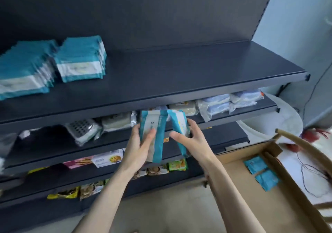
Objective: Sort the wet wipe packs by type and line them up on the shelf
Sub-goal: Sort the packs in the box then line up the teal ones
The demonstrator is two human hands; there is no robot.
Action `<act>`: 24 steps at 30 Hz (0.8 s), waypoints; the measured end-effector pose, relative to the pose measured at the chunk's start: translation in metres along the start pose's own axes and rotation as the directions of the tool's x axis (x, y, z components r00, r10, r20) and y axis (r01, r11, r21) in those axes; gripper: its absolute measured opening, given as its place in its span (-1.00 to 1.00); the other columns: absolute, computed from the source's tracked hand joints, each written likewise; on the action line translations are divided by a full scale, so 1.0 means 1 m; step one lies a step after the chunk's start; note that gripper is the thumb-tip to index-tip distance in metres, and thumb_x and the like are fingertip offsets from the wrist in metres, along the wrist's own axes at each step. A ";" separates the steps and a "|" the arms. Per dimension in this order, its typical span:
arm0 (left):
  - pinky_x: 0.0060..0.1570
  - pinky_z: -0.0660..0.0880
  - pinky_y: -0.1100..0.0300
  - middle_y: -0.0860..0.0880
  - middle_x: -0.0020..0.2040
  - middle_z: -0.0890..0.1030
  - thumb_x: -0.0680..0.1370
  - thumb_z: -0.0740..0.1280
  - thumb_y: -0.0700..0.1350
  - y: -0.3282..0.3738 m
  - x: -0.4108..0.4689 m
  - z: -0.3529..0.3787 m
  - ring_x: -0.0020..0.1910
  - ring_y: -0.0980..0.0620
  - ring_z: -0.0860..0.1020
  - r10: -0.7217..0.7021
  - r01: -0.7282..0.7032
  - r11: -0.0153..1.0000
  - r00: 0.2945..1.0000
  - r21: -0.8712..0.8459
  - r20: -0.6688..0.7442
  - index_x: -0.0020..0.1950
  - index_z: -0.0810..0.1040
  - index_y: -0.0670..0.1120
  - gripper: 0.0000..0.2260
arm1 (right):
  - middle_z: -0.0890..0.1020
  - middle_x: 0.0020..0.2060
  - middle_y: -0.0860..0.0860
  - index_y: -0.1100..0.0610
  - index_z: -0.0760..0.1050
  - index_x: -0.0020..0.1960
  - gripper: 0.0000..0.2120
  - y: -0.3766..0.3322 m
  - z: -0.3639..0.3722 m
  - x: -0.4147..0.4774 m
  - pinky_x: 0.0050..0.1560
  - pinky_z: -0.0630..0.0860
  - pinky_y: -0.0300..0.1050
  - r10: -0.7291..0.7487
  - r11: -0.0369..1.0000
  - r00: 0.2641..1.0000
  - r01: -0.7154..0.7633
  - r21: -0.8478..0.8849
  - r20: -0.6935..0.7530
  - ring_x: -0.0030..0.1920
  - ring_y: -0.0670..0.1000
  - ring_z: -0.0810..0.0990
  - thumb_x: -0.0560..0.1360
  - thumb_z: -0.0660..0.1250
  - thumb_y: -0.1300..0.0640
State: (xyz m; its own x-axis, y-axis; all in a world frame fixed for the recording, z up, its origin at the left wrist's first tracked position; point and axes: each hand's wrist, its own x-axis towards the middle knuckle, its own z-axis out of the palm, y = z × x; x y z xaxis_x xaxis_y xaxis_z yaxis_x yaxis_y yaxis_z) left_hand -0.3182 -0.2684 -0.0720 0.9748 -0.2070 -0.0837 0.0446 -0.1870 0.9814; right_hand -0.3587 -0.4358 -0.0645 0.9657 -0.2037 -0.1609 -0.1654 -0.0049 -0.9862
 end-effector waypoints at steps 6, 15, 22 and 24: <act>-0.03 0.39 0.47 0.31 0.09 0.49 0.63 0.18 -0.14 0.006 0.021 -0.112 0.01 0.45 0.47 0.086 -0.084 0.996 0.995 0.036 -0.054 0.30 0.31 0.14 -0.71 | 0.59 0.08 -0.09 -0.07 0.35 0.33 -0.71 -0.027 0.090 0.031 -0.08 0.45 -0.35 -0.040 0.999 0.997 0.039 0.022 0.063 -0.02 -0.21 0.57 0.62 0.15 0.02; -0.18 0.50 0.37 0.19 -0.21 0.67 0.46 0.44 -0.23 0.041 0.074 -0.230 -0.20 0.25 0.60 0.228 -0.211 0.970 0.963 0.125 -0.143 -0.10 0.59 0.06 -0.81 | 0.64 -0.11 0.09 0.20 0.51 0.06 -0.87 -0.070 0.174 0.085 -0.22 0.53 -0.20 -0.182 0.983 0.982 0.181 -0.038 -0.051 -0.18 -0.04 0.60 0.52 0.33 0.22; -0.04 0.52 0.20 0.12 -0.11 0.63 0.46 0.44 -0.22 0.073 0.133 -0.272 -0.12 0.16 0.59 0.275 -0.229 0.901 0.958 0.369 -0.077 0.00 0.59 -0.08 -0.86 | 0.69 -0.20 0.01 0.19 0.50 -0.04 -0.94 -0.102 0.204 0.132 -0.20 0.59 -0.17 -0.206 0.979 0.975 0.206 -0.003 -0.080 -0.21 -0.05 0.67 0.51 0.36 0.23; 0.01 0.54 0.03 0.07 -0.10 0.60 0.45 0.44 -0.21 0.080 0.149 -0.279 -0.11 0.05 0.58 0.248 -0.194 0.879 0.966 0.435 -0.070 -0.03 0.54 -0.06 -0.85 | 0.69 -0.18 0.01 0.15 0.45 -0.03 -0.86 -0.108 0.208 0.145 -0.12 0.62 -0.07 -0.220 0.974 0.972 0.223 0.027 -0.081 -0.17 0.00 0.68 0.48 0.39 0.28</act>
State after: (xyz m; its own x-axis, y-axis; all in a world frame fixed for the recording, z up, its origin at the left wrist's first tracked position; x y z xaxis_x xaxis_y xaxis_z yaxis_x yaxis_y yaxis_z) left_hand -0.1084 -0.0464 0.0426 0.9682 -0.1789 0.1751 -0.2454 -0.5414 0.8041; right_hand -0.1591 -0.2616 0.0107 0.9591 -0.2759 0.0636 0.0594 -0.0236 -0.9980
